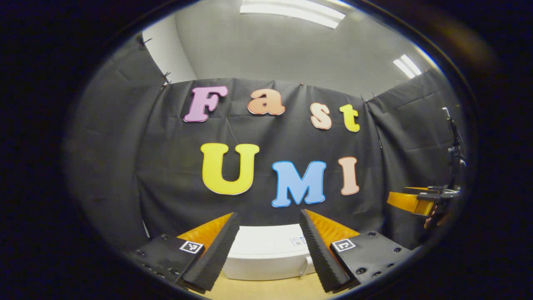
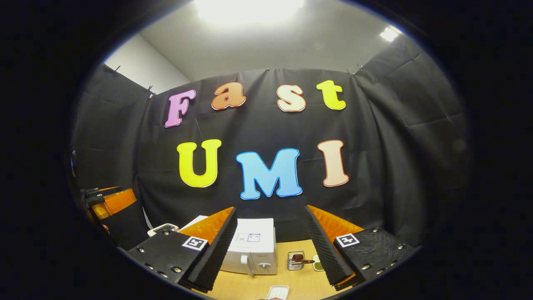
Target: Open the microwave oven with the left hand, put the food in, and close the microwave oven.
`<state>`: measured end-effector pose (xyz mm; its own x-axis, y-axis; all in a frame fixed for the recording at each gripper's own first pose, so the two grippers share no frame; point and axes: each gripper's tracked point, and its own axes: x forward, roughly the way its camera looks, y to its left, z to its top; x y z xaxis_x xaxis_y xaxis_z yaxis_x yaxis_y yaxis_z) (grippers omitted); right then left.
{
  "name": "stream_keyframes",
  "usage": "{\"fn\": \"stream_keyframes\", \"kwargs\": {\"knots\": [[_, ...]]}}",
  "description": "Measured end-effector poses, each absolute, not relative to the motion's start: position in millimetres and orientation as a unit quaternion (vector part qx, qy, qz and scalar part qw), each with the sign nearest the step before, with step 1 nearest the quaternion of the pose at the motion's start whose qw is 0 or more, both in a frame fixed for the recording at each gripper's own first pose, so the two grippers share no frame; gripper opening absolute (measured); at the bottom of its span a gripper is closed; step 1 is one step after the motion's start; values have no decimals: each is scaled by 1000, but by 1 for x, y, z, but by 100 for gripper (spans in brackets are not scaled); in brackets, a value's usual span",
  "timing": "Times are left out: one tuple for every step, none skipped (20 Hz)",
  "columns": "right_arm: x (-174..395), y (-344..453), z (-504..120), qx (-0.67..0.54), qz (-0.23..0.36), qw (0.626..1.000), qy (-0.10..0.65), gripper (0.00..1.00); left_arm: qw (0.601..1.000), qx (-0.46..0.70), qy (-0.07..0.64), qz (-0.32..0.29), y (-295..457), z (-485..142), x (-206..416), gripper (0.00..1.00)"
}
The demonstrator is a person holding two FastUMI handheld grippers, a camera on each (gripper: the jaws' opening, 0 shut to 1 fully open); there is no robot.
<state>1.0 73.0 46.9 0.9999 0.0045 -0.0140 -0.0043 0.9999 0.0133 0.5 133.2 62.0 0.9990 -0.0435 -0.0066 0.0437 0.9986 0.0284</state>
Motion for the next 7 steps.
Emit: {"fn": "stream_keyframes", "kwargs": {"knots": [[-4,78,48,6,1,1000,5,96,1000,13,3,-23,140,62,-6,98],[-8,83,48,4,0,1000,3,96,1000,11,3,-23,146,62,-10,97],[-13,87,47,-1,-1,1000,3,96,1000,8,4,-24,151,60,-15,97],[-18,91,44,-4,-1,1000,5,96,1000,3,8,-26,153,58,-20,98],[-24,96,44,-5,0,1000,5,96,1000,-3,8,-28,156,57,-26,98],[-28,101,45,-8,0,1000,3,96,999,-8,5,-31,158,57,-30,98],[-32,103,46,-14,-5,1000,3,96,999,-11,4,-33,159,57,-33,96]]}}
